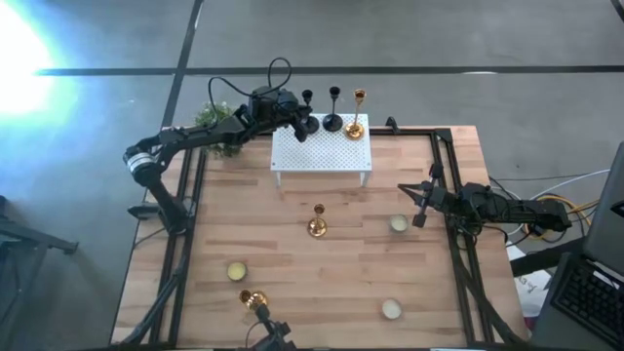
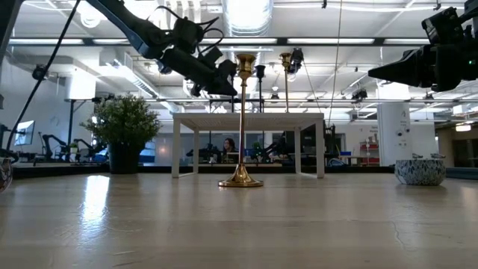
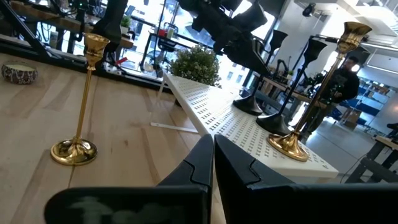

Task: Pick & Place candle stick holders
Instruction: Put the black candle holder on the shelf

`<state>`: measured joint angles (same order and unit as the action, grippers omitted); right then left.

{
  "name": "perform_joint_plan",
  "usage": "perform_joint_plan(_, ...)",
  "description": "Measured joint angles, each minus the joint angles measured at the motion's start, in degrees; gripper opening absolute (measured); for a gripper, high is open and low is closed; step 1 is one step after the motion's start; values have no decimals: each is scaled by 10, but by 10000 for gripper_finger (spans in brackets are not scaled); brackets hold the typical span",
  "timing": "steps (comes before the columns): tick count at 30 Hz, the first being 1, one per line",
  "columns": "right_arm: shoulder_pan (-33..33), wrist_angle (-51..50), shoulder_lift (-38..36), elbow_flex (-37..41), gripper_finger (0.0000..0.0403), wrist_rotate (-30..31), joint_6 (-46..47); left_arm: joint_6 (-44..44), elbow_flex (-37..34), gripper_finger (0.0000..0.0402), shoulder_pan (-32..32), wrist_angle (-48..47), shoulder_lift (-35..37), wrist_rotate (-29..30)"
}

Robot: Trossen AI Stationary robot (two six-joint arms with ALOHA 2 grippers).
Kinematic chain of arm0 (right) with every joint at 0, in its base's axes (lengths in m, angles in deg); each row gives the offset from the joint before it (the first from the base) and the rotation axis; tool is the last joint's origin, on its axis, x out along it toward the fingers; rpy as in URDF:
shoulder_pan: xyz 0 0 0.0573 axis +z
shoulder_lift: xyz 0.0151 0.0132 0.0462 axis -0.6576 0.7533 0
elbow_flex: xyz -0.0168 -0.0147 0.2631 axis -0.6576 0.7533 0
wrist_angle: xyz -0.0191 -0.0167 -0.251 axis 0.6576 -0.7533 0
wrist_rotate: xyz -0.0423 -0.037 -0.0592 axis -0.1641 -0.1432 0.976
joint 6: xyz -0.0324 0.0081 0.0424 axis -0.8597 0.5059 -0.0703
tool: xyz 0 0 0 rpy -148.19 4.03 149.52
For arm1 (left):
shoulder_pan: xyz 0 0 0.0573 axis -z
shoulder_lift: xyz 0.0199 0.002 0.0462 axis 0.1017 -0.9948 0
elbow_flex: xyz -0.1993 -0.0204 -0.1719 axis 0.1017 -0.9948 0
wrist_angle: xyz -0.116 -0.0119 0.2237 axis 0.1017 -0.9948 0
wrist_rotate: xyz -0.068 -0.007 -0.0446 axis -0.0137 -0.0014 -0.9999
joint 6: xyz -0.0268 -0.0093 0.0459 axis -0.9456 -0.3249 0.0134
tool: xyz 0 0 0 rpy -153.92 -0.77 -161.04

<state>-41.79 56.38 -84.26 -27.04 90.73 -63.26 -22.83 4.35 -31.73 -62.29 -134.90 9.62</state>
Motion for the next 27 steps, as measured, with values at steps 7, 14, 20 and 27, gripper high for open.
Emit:
perform_joint_plan(7,0,0,0,0,8,0,0,6,-1,18,-2,1,0,0)
perform_joint_plan(14,0,0,0,0,8,0,0,16,-1,18,-2,1,0,0)
perform_joint_plan(20,0,0,0,0,8,0,0,26,-2,18,-2,1,0,-7)
perform_joint_plan(27,0,0,0,0,8,0,0,26,-2,18,-3,1,0,-17)
